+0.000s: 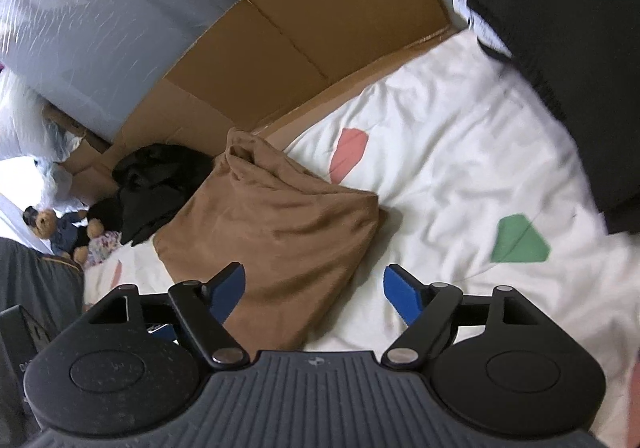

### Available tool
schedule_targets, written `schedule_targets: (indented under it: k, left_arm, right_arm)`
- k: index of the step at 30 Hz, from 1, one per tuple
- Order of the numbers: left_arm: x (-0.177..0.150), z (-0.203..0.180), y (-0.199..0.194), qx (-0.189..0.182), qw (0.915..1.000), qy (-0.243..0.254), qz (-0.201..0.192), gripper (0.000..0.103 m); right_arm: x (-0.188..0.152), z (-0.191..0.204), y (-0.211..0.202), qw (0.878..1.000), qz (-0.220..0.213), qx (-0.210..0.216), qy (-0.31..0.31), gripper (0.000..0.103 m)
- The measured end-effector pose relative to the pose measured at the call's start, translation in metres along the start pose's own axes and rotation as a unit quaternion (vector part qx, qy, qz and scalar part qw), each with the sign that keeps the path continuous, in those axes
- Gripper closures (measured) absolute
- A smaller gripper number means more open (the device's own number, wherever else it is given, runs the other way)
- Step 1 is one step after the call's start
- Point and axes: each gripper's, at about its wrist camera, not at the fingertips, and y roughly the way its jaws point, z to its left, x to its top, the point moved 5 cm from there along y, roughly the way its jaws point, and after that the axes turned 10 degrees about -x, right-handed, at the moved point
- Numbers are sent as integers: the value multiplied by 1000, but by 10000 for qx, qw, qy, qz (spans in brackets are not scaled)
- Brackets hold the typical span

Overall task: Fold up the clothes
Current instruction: 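Open both tools to release the folded shirt and withdraw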

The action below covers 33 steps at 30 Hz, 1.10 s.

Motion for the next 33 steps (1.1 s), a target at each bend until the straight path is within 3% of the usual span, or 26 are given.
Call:
schedule_targets:
  k: [8,21,33]
  left_arm:
    - [-21,5,-20,170,9995,253,-91,1]
    - [-63,14,-44,295,9975,639,49,1]
    - [-79,13,-47,171,9963,838,-19,1]
  right_arm:
    - [-7,10,-18,9989,-224,-120,-390,12]
    - [-42,38,-30,9850,-333,-151,-1687,0]
    - [-61,49,-28,9681,-489,-371,-2429,0]
